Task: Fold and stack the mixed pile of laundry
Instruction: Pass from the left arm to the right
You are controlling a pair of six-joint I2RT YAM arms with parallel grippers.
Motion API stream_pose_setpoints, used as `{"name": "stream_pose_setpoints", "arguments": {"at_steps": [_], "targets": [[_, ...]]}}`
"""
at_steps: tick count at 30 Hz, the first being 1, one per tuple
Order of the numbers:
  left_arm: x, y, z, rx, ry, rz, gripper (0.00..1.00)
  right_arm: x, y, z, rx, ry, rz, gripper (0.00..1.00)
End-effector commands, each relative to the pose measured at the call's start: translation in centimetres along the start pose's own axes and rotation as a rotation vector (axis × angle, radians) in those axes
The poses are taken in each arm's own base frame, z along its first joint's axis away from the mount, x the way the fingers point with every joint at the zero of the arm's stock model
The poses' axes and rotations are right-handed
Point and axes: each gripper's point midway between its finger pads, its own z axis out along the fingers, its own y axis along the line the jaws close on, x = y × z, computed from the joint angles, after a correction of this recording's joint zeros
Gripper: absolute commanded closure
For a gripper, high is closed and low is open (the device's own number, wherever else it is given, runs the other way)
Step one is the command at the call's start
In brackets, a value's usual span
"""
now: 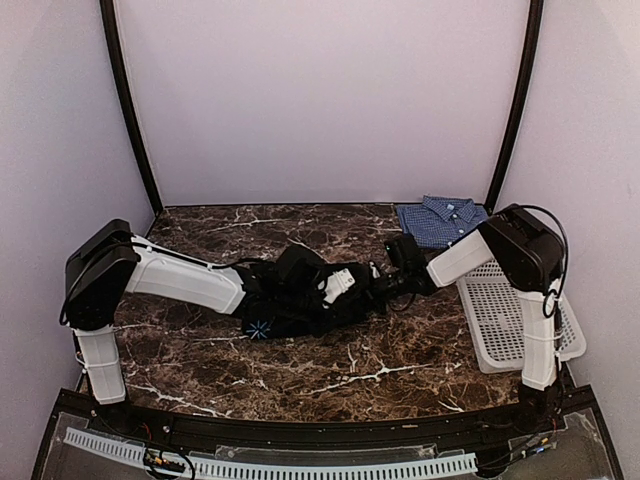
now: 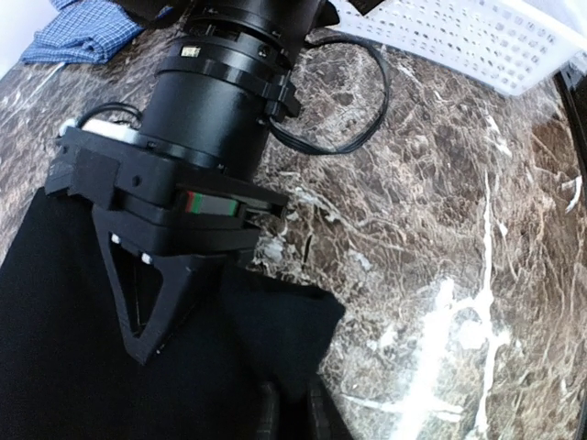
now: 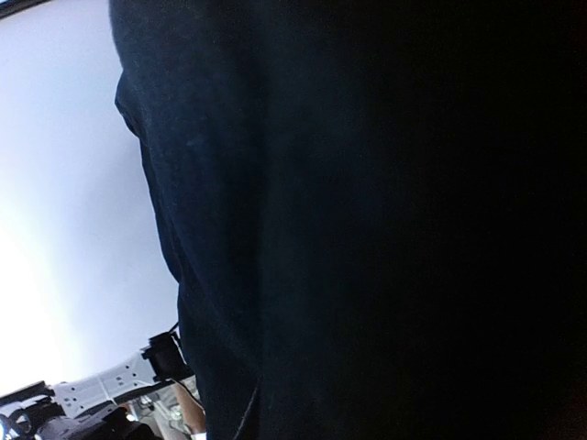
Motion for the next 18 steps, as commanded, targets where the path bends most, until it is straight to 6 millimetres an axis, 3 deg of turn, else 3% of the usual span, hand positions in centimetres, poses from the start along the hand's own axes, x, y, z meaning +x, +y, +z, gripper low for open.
{"name": "stream_pose_setpoints", "arguments": {"at_steps": [1,3,8,11,12,13,15,18], "targets": [[-2.8,0.8,-2.9,-0.029,-0.044,-0.082,0.77,-0.4,-0.7,-0.5,0.145,-0.010,-0.102,1.00],[-3.0,1.2,-4.0,-0.043,-0.057,-0.133,0.64,-0.7,-0.4,-1.6,0.226,-0.018,-0.163,1.00],[-1.7,2.4,-6.6,-0.088,-0.083,-0.263,0.52,-1.1,0.2,-4.2,0.403,0.002,-0.293,1.00],[-1.1,3.4,-8.4,-0.126,-0.104,-0.332,0.40,-1.4,-0.3,-6.1,0.487,0.035,-0.345,1.00],[-0.9,3.6,-8.8,-0.133,-0.106,-0.344,0.35,-1.7,-0.5,-7.1,0.531,0.036,-0.362,1.00],[-0.8,3.7,-9.5,-0.140,-0.116,-0.363,0.21,-2.1,-0.4,-8.4,0.589,0.022,-0.384,1.00],[-0.4,4.1,-10.5,-0.161,-0.124,-0.386,0.12,-3.0,0.3,-11.5,0.720,-0.021,-0.443,1.00],[-0.3,4.5,-11.8,-0.191,-0.137,-0.402,0.10,-4.2,2.9,-16.5,0.875,-0.103,-0.526,1.00]]}}
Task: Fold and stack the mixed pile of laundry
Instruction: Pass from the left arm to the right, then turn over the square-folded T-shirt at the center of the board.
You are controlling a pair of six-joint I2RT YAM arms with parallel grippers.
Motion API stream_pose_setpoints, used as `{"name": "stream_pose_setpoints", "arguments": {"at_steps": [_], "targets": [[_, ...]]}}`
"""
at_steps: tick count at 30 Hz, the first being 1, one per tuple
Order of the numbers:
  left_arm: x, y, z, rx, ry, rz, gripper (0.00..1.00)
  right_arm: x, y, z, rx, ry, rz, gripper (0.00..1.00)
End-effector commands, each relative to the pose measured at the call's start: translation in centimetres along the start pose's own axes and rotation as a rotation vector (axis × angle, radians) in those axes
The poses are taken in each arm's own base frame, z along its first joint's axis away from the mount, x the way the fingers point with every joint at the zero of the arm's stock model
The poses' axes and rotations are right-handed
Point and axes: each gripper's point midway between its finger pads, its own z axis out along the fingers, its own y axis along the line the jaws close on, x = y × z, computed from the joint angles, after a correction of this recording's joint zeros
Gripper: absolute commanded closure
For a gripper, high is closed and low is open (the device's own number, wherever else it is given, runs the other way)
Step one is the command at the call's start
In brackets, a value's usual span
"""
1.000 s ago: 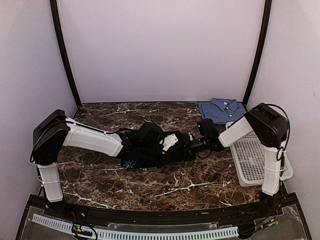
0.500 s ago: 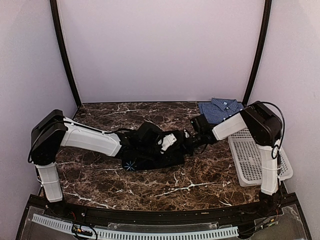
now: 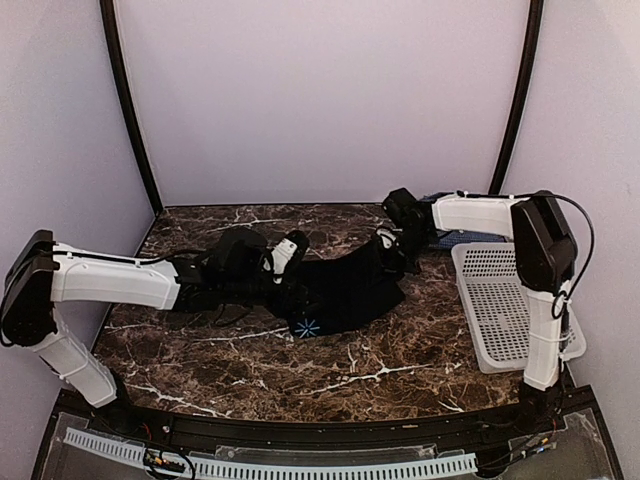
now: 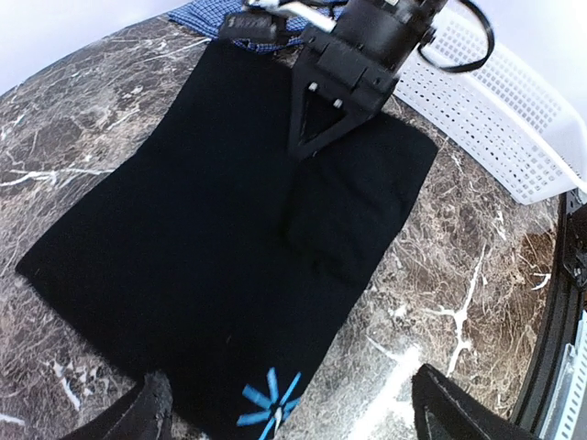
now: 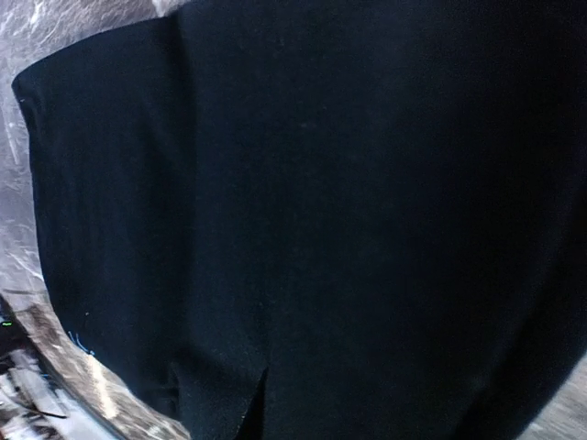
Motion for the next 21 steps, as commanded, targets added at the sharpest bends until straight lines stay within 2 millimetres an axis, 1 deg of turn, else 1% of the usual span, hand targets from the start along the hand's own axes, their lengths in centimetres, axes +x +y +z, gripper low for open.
{"name": "stream_pose_setpoints", "arguments": {"at_steps": [1,2,3,4,5,6,7,8,9,10,11,12,13,14,15,16,17,18,21], "targets": [[-0.2,1.0,-2.3,-0.049,-0.027,-0.063,0.09,-1.6,-3.1,-10.7,0.351,-0.108,-0.156,1.00],[-0.5,1.1,-2.7,-0.058,-0.038,-0.063,0.09,-2.1,-3.5,-12.5,0.416,-0.138,-0.171,1.00],[-0.1,1.5,-2.9,-0.073,-0.027,-0.067,0.08,-2.7,-3.7,-14.3,0.469,-0.169,-0.183,1.00],[-0.3,2.0,-3.4,-0.100,-0.037,-0.072,0.08,-3.0,-3.9,-15.9,0.521,-0.187,-0.190,1.00],[0.1,2.5,-3.7,-0.121,-0.025,-0.081,0.08,-3.2,-4.2,-17.5,0.577,-0.198,-0.190,1.00],[0.0,3.3,-4.2,-0.156,-0.032,-0.087,0.07,-3.4,-4.2,-18.8,0.614,-0.208,-0.192,1.00],[0.6,4.0,-4.5,-0.188,-0.007,-0.093,0.07,-3.4,-4.2,-19.9,0.645,-0.211,-0.193,1.00],[0.5,5.4,-5.2,-0.272,-0.012,-0.096,0.06,-3.6,-4.0,-20.9,0.687,-0.228,-0.198,1.00],[1.3,6.4,-5.8,-0.329,0.027,-0.116,0.05,-3.5,-3.6,-21.6,0.726,-0.236,-0.212,1.00],[0.9,8.2,-7.0,-0.411,0.013,-0.137,0.03,-3.5,-3.2,-21.9,0.768,-0.235,-0.228,1.00],[1.5,9.0,-7.8,-0.450,0.035,-0.168,0.02,-3.6,-2.8,-21.6,0.798,-0.227,-0.240,1.00],[1.5,10.4,-9.2,-0.494,0.024,-0.203,0.01,-3.4,-2.2,-21.0,0.826,-0.206,-0.262,1.00],[1.5,10.9,-9.9,-0.508,0.008,-0.249,0.01,-3.4,-1.5,-20.1,0.857,-0.186,-0.286,1.00],[1.4,11.8,-11.1,-0.522,-0.015,-0.289,0.01,-3.3,-1.0,-18.9,0.886,-0.159,-0.306,1.00],[1.3,12.1,-11.6,-0.522,-0.035,-0.327,0.01,-3.2,-0.4,-17.3,0.902,-0.132,-0.332,1.00],[1.3,12.7,-12.5,-0.528,-0.054,-0.356,0.01,-3.1,0.1,-15.5,0.915,-0.102,-0.356,1.00],[1.4,13.0,-12.9,-0.534,-0.062,-0.382,0.01,-2.8,0.7,-13.5,0.922,-0.073,-0.382,1.00],[1.6,13.6,-13.7,-0.548,-0.066,-0.411,0.01,-2.6,1.6,-11.5,0.917,-0.053,-0.411,1.00],[2.0,14.8,-15.1,-0.594,-0.060,-0.466,0.01,-1.2,3.8,-4.9,0.897,0.030,-0.490,1.00]]}}
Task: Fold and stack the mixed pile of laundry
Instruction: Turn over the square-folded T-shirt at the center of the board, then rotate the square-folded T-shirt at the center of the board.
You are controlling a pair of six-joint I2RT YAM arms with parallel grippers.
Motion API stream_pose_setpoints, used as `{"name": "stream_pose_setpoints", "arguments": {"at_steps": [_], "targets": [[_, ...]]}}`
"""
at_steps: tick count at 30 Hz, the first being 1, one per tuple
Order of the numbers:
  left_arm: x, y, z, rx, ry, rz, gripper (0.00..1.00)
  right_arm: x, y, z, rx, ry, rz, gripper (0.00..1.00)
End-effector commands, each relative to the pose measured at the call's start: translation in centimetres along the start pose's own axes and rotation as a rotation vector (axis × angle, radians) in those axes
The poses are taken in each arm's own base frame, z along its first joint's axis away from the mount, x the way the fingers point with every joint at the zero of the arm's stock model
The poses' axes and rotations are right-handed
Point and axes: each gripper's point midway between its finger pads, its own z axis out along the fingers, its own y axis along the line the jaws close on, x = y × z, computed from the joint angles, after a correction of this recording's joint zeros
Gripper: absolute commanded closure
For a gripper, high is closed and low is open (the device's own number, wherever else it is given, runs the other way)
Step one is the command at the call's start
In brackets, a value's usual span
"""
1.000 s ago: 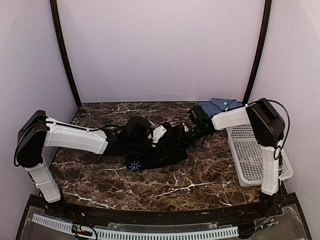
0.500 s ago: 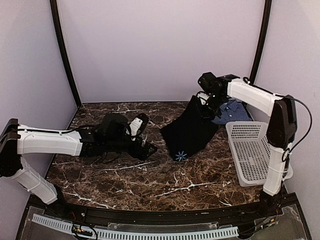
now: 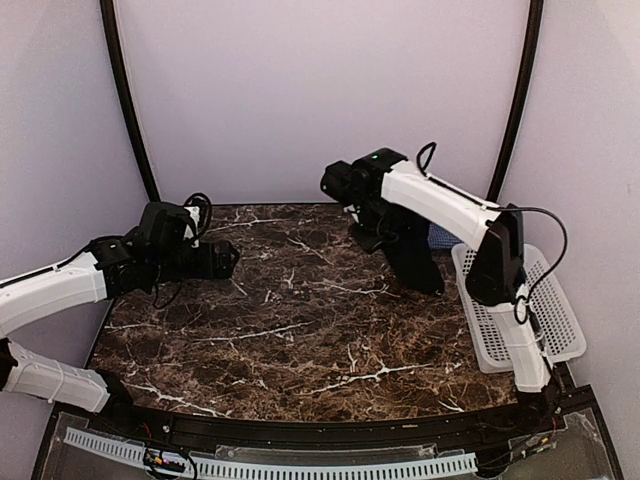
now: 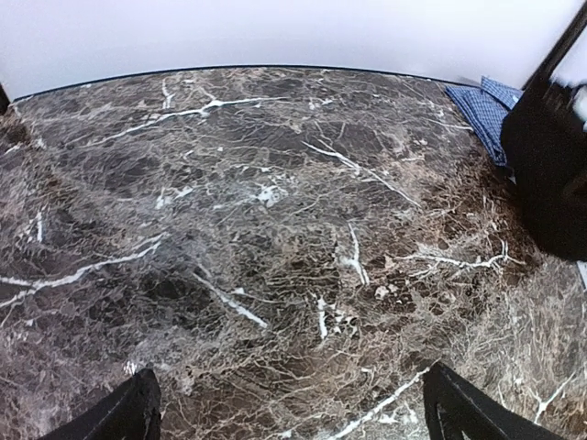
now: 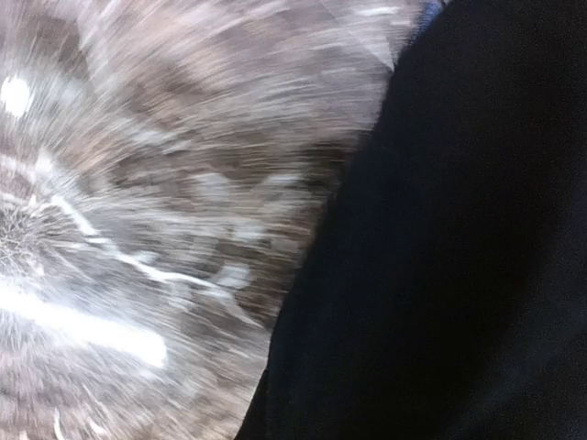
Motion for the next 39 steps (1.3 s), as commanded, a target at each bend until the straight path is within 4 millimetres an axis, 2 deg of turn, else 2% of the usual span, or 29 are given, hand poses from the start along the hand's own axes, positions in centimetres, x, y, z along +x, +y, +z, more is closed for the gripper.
{"name": "stream_pose_setpoints", "arguments": {"at_steps": [1,5,7,10,12,14,16,18,20,21,22,23,24,25,26,27,30,32,34,35,36,37,38,39], "targets": [[1.3,3.4,-1.0,-0.104,0.064,-0.108,0.01,1.7,8.7,3.4,0.010,0.097,-0.164,1.00],[1.4,5.0,-1.5,-0.125,0.085,-0.198,0.01,2.5,17.4,3.8,-0.146,0.086,-0.223,1.00],[1.4,5.3,-1.7,-0.118,0.083,-0.235,0.01,3.0,20.7,3.5,-0.239,0.083,-0.214,1.00],[1.2,5.4,-1.7,-0.083,0.078,-0.277,0.01,3.0,24.7,1.4,-0.402,0.048,-0.188,0.96],[1.0,5.3,-1.4,-0.062,0.081,-0.297,0.01,2.5,27.3,-1.0,-0.541,-0.001,-0.192,0.87],[0.9,5.0,-1.2,-0.041,0.090,-0.309,0.01,1.7,29.4,-4.3,-0.715,-0.050,-0.197,0.61],[0.8,4.6,-1.1,-0.018,0.095,-0.315,0.01,0.8,29.7,-7.7,-0.832,-0.119,-0.210,0.43],[0.7,4.2,-1.1,0.003,0.093,-0.329,0.01,-0.2,28.5,-10.7,-0.913,-0.190,-0.214,0.33],[0.4,3.7,-1.2,0.039,0.078,-0.333,0.01,-1.2,26.2,-13.2,-0.992,-0.251,-0.194,0.30],[0.4,2.8,-1.4,0.092,0.087,-0.332,0.01,-1.9,24.4,-14.0,-1.018,-0.283,-0.172,0.30],[0.3,2.2,-1.3,0.131,0.078,-0.315,0.01,-2.6,22.0,-15.6,-1.042,-0.344,-0.145,0.30],[0.4,0.7,-1.2,0.214,0.094,-0.305,0.01,-2.8,20.3,-15.6,-1.055,-0.366,-0.120,0.30],[0.4,-0.1,-1.2,0.258,0.098,-0.283,0.02,-3.1,18.4,-15.3,-1.068,-0.392,-0.088,0.31],[0.8,-1.9,-1.2,0.335,0.117,-0.257,0.05,-3.2,16.7,-14.3,-1.068,-0.397,-0.048,0.32],[1.0,-2.9,-1.2,0.365,0.124,-0.219,0.07,-3.1,15.1,-12.9,-1.057,-0.386,-0.009,0.34],[1.7,-4.8,-1.0,0.406,0.153,-0.174,0.09,-2.9,13.7,-11.4,-1.046,-0.375,0.025,0.36],[3.5,-8.2,-0.3,0.457,0.215,-0.080,0.16,-1.5,10.9,-6.1,-0.971,-0.312,0.096,0.42],[5.0,-10.2,0.7,0.497,0.273,-0.088,0.24,-0.6,10.3,-3.0,-0.936,-0.269,0.113,0.45],[7.2,-12.0,2.6,0.546,0.340,-0.111,0.31,0.8,10.7,0.1,-0.907,-0.204,0.120,0.48],[7.4,-12.9,2.9,0.566,0.345,-0.119,0.34,1.3,10.9,1.3,-0.898,-0.178,0.119,0.48],[8.9,-13.2,4.0,0.557,0.390,-0.119,0.37,1.9,11.2,2.6,-0.886,-0.151,0.119,0.49],[9.0,-13.7,4.3,0.563,0.400,-0.114,0.39,2.5,11.6,3.6,-0.879,-0.128,0.120,0.49],[10.3,-13.6,5.4,0.544,0.438,-0.115,0.41,3.2,12.0,4.4,-0.880,-0.107,0.121,0.50],[10.4,-13.8,5.8,0.541,0.446,-0.115,0.42,3.9,12.4,5.1,-0.880,-0.086,0.123,0.50]]}}
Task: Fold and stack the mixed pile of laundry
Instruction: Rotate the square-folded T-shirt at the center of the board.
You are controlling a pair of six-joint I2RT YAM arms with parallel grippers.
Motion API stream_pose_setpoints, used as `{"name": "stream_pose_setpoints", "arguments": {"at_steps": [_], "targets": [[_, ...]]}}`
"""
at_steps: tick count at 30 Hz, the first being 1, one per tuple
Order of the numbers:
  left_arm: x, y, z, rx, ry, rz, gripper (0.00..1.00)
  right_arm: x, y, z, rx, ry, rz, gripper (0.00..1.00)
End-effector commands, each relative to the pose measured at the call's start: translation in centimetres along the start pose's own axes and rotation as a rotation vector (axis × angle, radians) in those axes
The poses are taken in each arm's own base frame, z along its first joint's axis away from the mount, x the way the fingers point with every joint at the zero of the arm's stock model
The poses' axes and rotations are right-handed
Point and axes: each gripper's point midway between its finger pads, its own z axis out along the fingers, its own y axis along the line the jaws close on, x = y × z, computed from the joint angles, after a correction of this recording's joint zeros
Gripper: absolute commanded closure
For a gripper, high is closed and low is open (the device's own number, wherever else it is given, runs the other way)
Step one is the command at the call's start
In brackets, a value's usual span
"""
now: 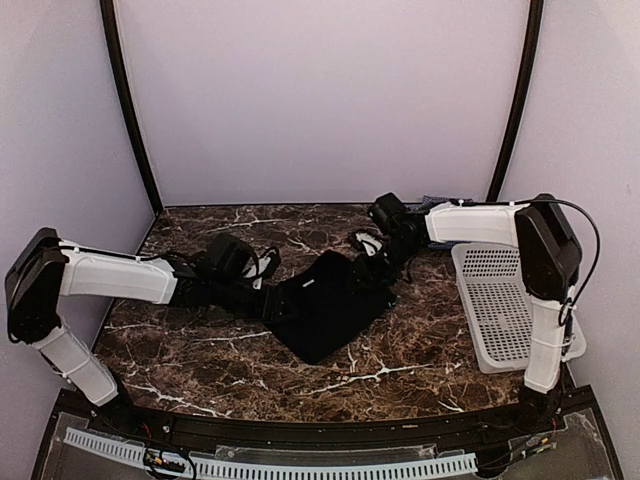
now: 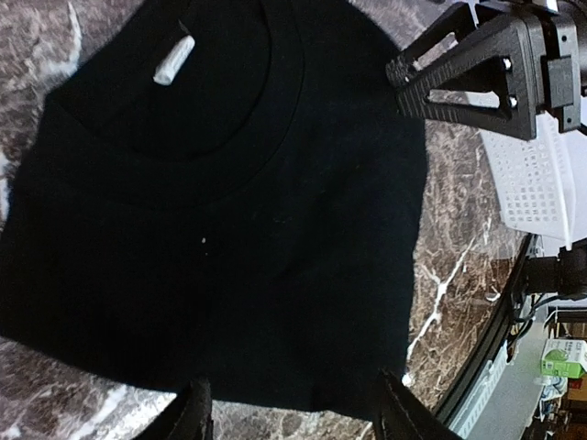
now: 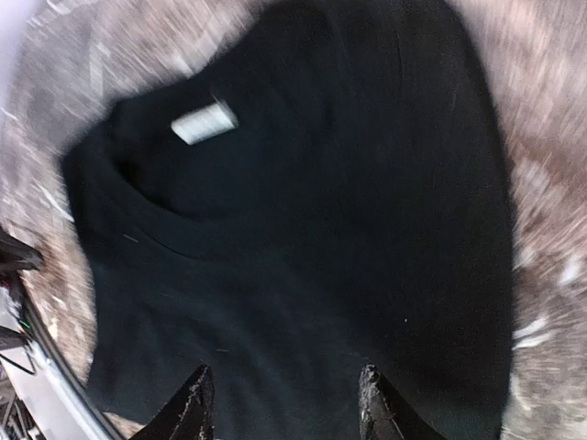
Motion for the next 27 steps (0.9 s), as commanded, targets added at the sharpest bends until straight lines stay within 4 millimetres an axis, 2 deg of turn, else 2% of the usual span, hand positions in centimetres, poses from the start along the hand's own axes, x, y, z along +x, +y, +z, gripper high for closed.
{"name": "stream_pose_setpoints", "arguments": {"at_steps": [1,4,7,11,13,15,17,18,19,22,24,26,27], "targets": [[-0.3,-0.7,2.9,0.042,0.036,-0.016,0.44,2.5,-1.2,2.6,0.006,0.048,0.005,0.51],[0.4,1.7,4.4,-0.052,0.087,-0.049,0.48,5.0,-2.0,3.6,0.008,0.097,0.042,0.53],[0.6,5.3,4.7,-0.140,0.112,-0.112,0.51,7.5,-1.1,4.0,-0.031,0.123,0.074,0.54],[-0.1,9.3,3.7,-0.251,0.103,-0.161,0.54,11.7,3.4,5.0,-0.102,0.188,0.060,0.55],[-0.7,10.6,2.9,-0.283,0.089,-0.176,0.55,13.9,6.5,5.5,-0.156,0.231,0.041,0.55],[-1.4,10.9,2.1,-0.292,0.068,-0.164,0.54,15.5,9.6,5.4,-0.223,0.255,0.010,0.53],[-2.5,10.1,1.2,-0.273,0.041,-0.101,0.51,15.6,11.2,4.3,-0.252,0.245,-0.008,0.52],[-3.3,9.1,0.5,-0.247,0.015,-0.078,0.48,15.1,11.6,3.3,-0.259,0.219,-0.017,0.51],[-3.8,8.3,0.1,-0.224,-0.008,-0.046,0.47,14.2,11.7,2.2,-0.254,0.181,-0.026,0.51],[-5.8,4.1,-2.4,-0.111,-0.112,0.060,0.40,10.5,11.0,-2.1,-0.240,0.040,-0.045,0.49],[-5.7,0.6,-3.0,-0.054,-0.145,0.169,0.37,7.9,8.5,-4.9,-0.213,-0.062,-0.013,0.51],[-5.3,-2.2,-3.2,-0.040,-0.165,0.285,0.37,7.0,5.2,-5.9,-0.164,-0.098,0.041,0.54],[-4.9,-2.8,-3.0,-0.042,-0.160,0.329,0.37,7.0,3.5,-6.2,-0.138,-0.097,0.071,0.57]]}}
